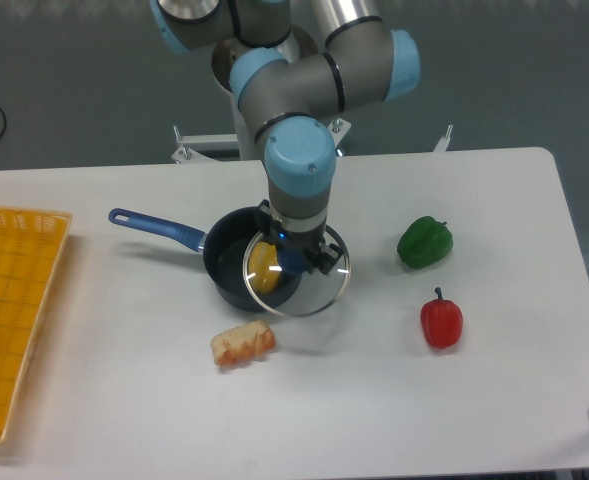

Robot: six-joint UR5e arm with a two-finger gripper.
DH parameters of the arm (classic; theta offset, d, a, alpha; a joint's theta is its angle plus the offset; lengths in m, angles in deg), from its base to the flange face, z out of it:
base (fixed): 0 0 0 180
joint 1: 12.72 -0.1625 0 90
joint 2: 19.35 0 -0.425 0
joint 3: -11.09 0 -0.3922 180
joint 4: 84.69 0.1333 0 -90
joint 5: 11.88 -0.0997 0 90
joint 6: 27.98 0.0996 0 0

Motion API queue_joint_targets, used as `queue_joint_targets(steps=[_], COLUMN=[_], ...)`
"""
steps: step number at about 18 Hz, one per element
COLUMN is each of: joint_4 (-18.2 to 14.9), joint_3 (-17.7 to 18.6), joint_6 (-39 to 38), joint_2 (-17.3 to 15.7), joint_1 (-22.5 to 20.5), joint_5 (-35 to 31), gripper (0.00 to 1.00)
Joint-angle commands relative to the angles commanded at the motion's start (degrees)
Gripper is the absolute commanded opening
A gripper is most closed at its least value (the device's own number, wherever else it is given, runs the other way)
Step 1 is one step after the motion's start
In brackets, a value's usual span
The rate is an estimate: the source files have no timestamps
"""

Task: Close the pot lid
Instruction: 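Carry the glass lid over the dark blue saucepan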

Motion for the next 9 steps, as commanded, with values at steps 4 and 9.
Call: queue_joint_targets(steps=[4, 9], joint_4=[0.2, 0.3], joint_3=[0.4, 1.8], joint_6=[-0.1, -0.3], joint_2=[-0.8, -1.8], joint_1=[1.9, 4.1], joint_5=[0.4, 0.3], gripper=[0.46, 0.46])
